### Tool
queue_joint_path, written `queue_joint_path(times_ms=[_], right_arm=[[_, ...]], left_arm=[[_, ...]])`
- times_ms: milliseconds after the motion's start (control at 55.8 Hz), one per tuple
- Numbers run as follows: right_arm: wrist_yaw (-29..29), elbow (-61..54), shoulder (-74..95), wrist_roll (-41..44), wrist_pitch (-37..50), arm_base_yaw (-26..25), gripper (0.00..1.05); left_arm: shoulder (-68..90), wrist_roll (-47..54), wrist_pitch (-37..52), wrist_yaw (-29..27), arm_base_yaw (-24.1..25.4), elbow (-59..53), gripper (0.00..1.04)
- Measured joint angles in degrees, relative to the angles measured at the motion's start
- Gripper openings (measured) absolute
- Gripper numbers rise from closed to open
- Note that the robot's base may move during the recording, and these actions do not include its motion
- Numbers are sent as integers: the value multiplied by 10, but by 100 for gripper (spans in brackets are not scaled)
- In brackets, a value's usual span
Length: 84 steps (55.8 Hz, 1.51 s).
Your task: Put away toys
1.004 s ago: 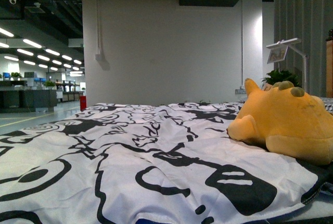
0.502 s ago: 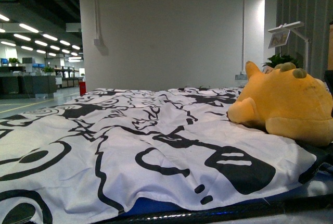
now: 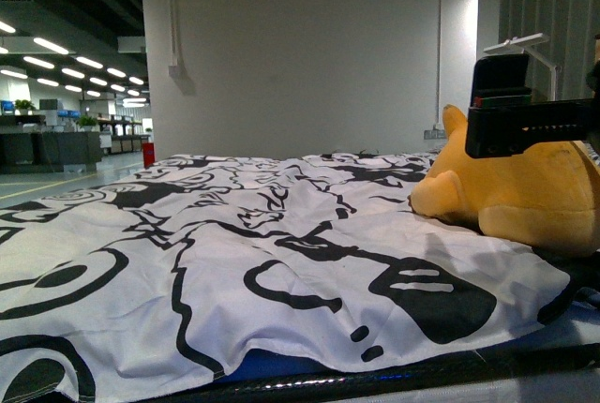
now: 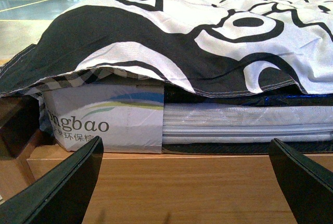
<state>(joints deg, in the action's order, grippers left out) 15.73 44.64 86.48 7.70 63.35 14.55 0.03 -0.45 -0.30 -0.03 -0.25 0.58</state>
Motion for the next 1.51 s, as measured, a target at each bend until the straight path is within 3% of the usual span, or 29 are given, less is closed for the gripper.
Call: queue_joint_path(times_ms=[484, 1506], right_arm=[[2, 94, 96, 76, 3, -3, 98], [44, 117, 157, 137, -25, -27, 98]], left_arm=[[0, 0, 0, 0, 0, 0, 98], [0, 0, 0, 0, 0, 0, 98]])
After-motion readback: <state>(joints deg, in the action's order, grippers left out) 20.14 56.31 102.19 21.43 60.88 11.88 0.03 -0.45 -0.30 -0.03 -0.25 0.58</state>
